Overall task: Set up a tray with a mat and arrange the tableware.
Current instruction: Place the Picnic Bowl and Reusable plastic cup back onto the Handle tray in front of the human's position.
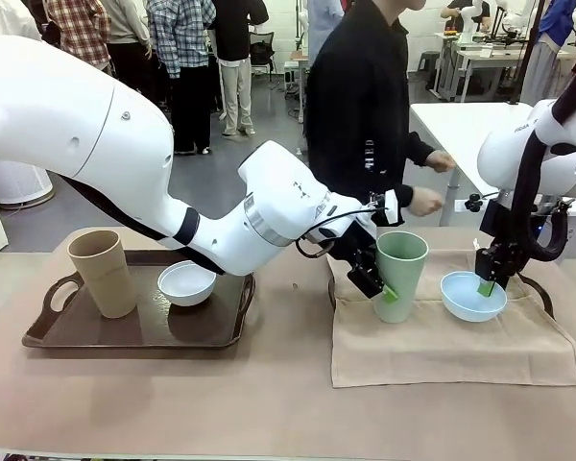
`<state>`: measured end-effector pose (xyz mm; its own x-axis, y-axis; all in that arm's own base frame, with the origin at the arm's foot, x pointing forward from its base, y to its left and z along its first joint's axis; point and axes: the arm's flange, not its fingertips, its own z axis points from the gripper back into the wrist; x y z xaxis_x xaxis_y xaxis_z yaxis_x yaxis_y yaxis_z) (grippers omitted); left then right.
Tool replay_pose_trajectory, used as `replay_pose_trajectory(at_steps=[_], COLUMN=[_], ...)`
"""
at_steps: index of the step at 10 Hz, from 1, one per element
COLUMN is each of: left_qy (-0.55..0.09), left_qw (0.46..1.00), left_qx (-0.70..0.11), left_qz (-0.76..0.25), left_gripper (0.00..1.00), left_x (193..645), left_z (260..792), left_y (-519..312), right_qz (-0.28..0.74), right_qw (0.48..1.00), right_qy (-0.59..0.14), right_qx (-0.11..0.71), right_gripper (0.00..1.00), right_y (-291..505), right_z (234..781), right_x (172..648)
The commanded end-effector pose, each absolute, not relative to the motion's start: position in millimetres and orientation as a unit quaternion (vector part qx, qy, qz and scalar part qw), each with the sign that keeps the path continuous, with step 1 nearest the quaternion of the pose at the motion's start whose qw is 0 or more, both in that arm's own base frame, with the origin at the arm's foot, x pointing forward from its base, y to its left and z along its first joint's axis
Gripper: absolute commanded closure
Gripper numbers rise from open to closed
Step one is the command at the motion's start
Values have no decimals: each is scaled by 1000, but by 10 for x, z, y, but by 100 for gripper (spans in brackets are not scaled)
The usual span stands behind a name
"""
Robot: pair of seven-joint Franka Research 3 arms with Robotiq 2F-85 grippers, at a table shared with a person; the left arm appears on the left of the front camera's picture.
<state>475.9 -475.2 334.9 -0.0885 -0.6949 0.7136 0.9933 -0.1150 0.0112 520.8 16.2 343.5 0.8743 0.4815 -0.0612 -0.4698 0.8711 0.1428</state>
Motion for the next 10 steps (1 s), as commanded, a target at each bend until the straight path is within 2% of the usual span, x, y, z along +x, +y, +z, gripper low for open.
replay_pose_trajectory(at_steps=[1,3,5,7,9,10], left_qy=[-207,-181,-155,-114,-27,-27], left_qw=[646,659,703,778,870,889], left_qx=[-300,-300,-273,-202,-161,-128], left_qz=[-671,-665,-639,-583,-466,-438], left_gripper=[0,0,0,0,0,0], left_x=[4690,4644,4584,4499,4261,4111], left_z=[3483,3604,3793,4197,4733,4998], left_y=[-4553,-4400,-4233,-4085,-3979,-3973], right_qz=[227,223,224,230,253,253], right_qw=[973,974,974,972,966,966], right_qy=[29,7,-8,-11,-17,-26], right_qx=[33,37,35,46,54,43], right_gripper=[16,16,16,16,16,16], right_y=[111,7,-80,-152,-124,-87], right_z=[3627,3819,3974,4121,4354,4473], right_x=[5086,4982,4868,4771,4621,4555])
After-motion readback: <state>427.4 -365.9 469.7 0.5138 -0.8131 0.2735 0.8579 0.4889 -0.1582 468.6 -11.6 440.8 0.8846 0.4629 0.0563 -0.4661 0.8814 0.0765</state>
